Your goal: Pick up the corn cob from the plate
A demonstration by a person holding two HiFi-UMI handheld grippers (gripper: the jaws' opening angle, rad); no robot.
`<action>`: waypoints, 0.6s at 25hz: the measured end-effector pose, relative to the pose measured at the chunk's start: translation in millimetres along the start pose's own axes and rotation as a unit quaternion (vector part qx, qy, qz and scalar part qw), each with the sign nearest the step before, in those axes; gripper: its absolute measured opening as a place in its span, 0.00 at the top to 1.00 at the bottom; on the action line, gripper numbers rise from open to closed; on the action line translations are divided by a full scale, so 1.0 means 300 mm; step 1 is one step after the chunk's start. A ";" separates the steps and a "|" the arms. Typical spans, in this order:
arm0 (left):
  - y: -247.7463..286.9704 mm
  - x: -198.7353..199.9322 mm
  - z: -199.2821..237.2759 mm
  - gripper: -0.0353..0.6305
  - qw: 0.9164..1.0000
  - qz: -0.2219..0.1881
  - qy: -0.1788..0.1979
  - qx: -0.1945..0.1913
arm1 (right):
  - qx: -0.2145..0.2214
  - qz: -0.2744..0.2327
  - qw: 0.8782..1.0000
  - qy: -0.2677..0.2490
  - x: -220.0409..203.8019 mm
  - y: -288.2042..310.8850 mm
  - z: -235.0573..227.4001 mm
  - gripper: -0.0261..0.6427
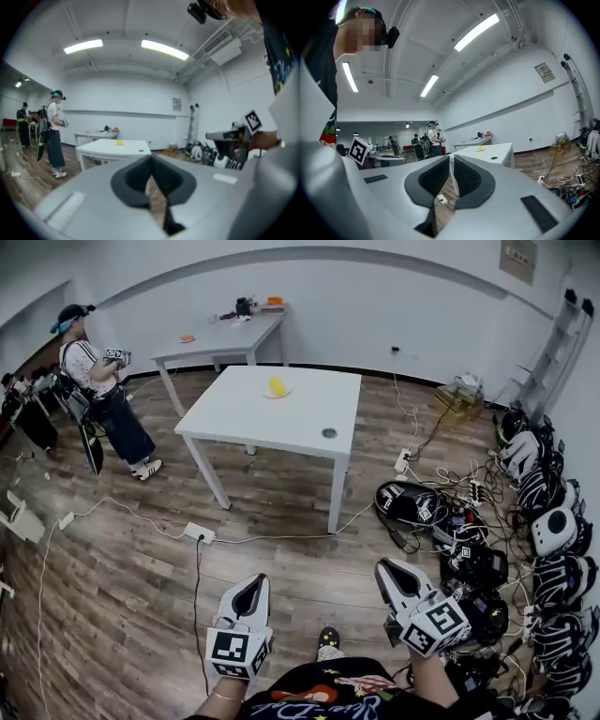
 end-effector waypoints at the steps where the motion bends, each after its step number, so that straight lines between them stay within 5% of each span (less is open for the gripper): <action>1: 0.057 0.040 0.025 0.95 1.000 -0.004 0.001 0.005 | 0.013 -0.001 1.000 -0.003 0.035 0.059 -0.036 0.94; 8: 0.392 0.227 0.153 0.95 1.000 -0.013 0.014 -0.003 | 0.075 0.008 0.997 -0.015 0.201 0.451 -0.210 0.94; 15: 0.754 0.344 0.482 0.95 1.000 -0.001 0.002 -0.023 | 0.083 0.012 0.996 -0.014 0.378 0.885 -0.344 0.94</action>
Point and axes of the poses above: the fingertips, and each gripper's own axes: y forward along the fingers, z to its left, x out of its top, the point moved 5 cm from there along -y, backward along the fingers, and after that the axes turned 15 degrees about z, right-handed, at the moved point
